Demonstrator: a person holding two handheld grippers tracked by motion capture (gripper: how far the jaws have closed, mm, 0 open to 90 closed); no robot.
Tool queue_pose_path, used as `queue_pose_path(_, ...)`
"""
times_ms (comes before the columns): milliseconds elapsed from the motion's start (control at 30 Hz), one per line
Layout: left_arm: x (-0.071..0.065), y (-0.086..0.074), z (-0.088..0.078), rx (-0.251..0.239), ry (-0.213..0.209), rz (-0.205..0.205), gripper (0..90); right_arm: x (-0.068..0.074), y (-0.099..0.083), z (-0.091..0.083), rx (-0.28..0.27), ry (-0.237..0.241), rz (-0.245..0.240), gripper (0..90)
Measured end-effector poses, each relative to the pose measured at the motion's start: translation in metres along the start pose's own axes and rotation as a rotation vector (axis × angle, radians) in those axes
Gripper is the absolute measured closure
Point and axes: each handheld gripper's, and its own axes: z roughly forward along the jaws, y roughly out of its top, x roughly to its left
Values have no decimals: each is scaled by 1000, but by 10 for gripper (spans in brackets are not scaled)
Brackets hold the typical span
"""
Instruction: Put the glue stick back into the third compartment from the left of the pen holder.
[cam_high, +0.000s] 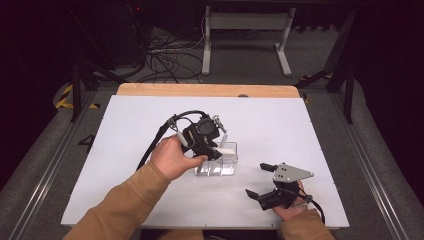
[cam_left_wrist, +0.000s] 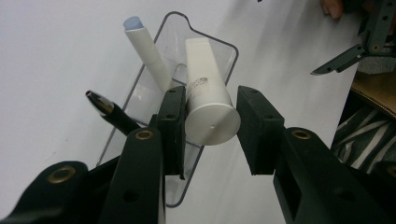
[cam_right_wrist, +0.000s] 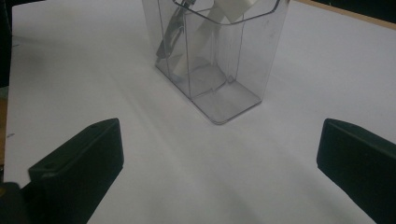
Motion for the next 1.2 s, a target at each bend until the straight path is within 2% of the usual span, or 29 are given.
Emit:
queue_pose_path(100,-1,5,3,15,23,6,649,0,0,0,1,2,2,9)
queue_pose_path(167,-1,6,6,22,11,1,649,0,0,-1,2,3,2,9)
queue_pose_path(500,0,11,16,41,24,-1,648,0,0,-1,2,6,1,9)
queue_pose_path(767,0,13,24,37,32,16,647,0,0,-1,2,5,1,9)
queue_pose_path(867,-1,11,22,-11,54,33,627,0,0,-1,0,5,1,9)
queue_pose_path(933,-4,10,18,-48,74,34,447,0,0,-1,-3,7,3,9)
queue_pose_path(1033,-5,4,7,-118,97,32,334,0,0,-1,-6,11,3,9)
queue_pose_path(1200,-5,-17,-15,-253,89,2,263,-1,1,-1,-9,15,6,8)
